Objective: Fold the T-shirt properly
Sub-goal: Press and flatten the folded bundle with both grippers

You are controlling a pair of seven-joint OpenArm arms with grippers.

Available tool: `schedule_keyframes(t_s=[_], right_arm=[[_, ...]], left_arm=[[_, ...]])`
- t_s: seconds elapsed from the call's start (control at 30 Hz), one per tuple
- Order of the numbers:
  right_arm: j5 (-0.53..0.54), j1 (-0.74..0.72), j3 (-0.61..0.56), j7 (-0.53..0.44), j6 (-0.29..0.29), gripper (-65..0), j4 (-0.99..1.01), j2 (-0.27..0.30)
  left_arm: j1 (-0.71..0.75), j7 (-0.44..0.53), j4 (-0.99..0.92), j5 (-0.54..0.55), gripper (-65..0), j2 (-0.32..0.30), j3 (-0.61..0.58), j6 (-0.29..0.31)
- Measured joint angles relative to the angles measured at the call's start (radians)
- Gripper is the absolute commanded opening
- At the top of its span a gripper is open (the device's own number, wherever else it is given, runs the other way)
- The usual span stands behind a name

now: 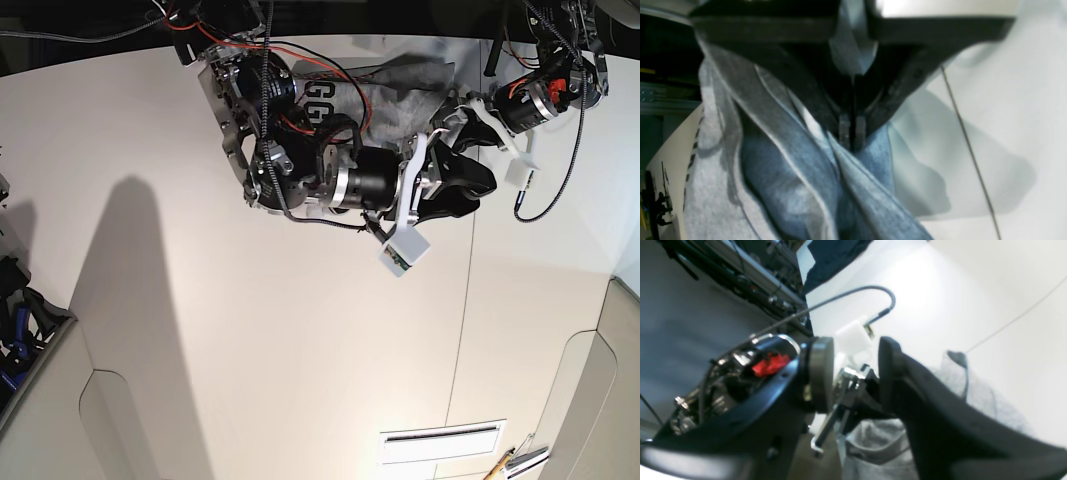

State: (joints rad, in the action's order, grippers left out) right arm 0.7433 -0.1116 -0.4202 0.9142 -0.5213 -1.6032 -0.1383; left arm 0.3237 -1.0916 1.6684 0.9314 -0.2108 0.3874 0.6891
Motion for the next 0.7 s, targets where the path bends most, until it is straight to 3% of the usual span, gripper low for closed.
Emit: schedule_keyframes(t_s=[0.17, 0.37, 0.4, 0.5, 0.6, 0.7], right_arm=[[-0.087, 0.001, -0.001, 0.034, -0.019, -42.7, 0.0, 0.0], [-0.184, 0.001, 0.018, 0.034, -0.022, -43.3, 0.0, 0.0], [-0.194, 0.001, 0.029, 0.034, -0.022, -46.8, 0.0, 0.0], [-0.252, -0.002, 0.072, 0.034, -0.025, -65.0, 0.0, 0.0], [-0.285, -0.008, 0.118, 0.034, -0.022, -65.0, 0.0, 0.0], [-0.34, -0.019, 0.164, 0.034, -0.018, -65.0, 0.0, -0.001]], left_arm=[[-0.003, -0.001, 0.0, 0.061, -65.0, -0.01, 0.031, 0.0], [-0.019, 0.001, 0.016, 0.177, -65.0, -0.058, 0.186, 0.0], [-0.019, -0.018, 0.024, 0.208, -65.0, -0.059, 0.212, 0.0], [-0.016, -0.088, 0.063, 0.332, -65.0, -0.058, 0.269, 0.0], [-0.003, -0.177, 0.102, 0.502, -65.0, -0.058, 0.282, 0.0], [0.039, -0.238, 0.146, 0.519, -65.0, -0.054, 0.28, 0.0]])
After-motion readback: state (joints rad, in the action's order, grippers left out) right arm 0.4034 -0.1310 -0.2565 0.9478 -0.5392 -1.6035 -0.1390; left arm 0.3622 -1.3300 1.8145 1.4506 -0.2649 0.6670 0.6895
